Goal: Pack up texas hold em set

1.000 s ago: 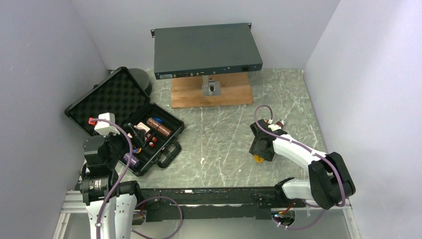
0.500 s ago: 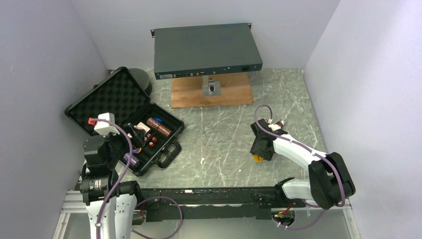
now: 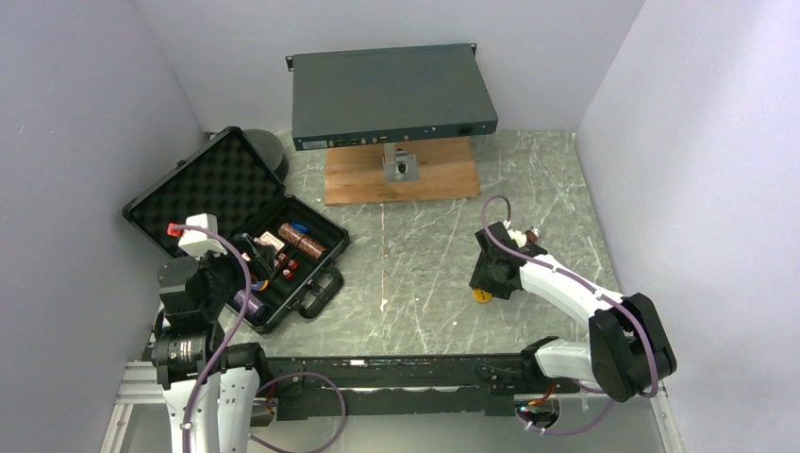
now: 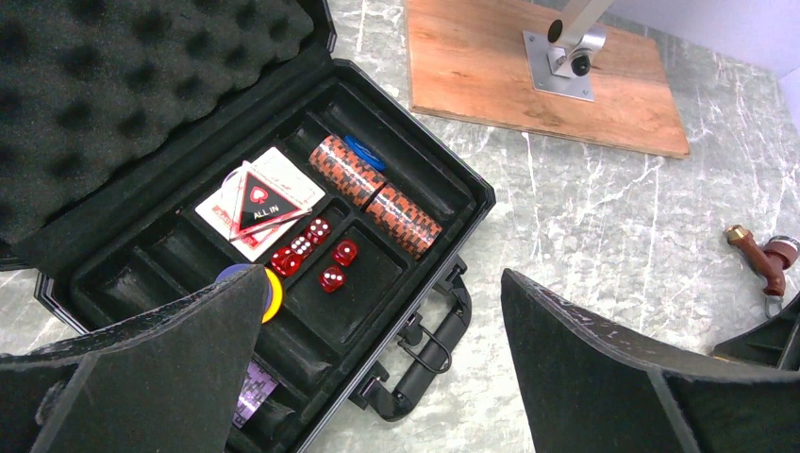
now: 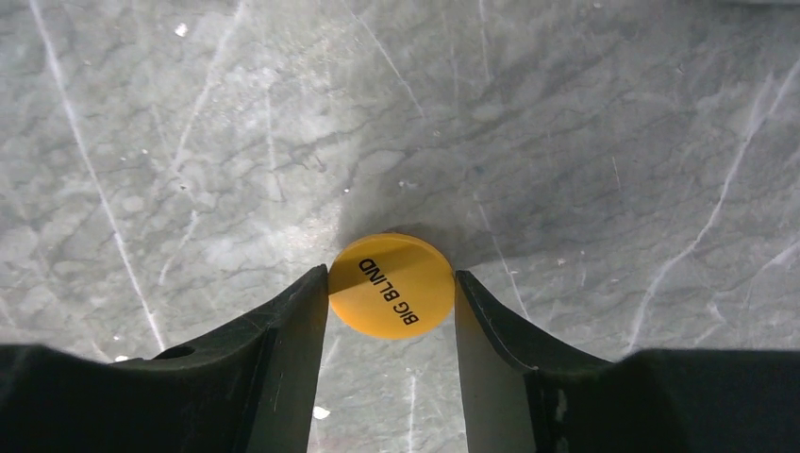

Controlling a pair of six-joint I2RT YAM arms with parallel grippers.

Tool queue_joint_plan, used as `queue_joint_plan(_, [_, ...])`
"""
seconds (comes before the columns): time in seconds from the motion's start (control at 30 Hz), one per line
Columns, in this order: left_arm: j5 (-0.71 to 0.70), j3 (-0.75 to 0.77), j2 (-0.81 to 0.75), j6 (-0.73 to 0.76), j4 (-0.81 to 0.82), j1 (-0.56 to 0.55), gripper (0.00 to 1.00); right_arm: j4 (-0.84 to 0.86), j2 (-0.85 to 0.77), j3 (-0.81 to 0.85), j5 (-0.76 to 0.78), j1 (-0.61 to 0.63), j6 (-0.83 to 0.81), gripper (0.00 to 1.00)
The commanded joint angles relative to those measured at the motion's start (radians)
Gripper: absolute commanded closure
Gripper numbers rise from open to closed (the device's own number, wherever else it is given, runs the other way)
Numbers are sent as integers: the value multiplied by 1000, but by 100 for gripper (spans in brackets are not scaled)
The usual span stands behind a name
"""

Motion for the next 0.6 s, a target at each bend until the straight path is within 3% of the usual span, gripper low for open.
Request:
queue_joint_plan(0.0, [-5, 3, 1, 8, 31, -3, 0, 34, -24, 50, -16, 1, -22, 62])
queue_joint_plan(0.57, [-7, 3, -2, 8, 30, -7, 0, 50, -15, 176, -45, 1, -43, 63])
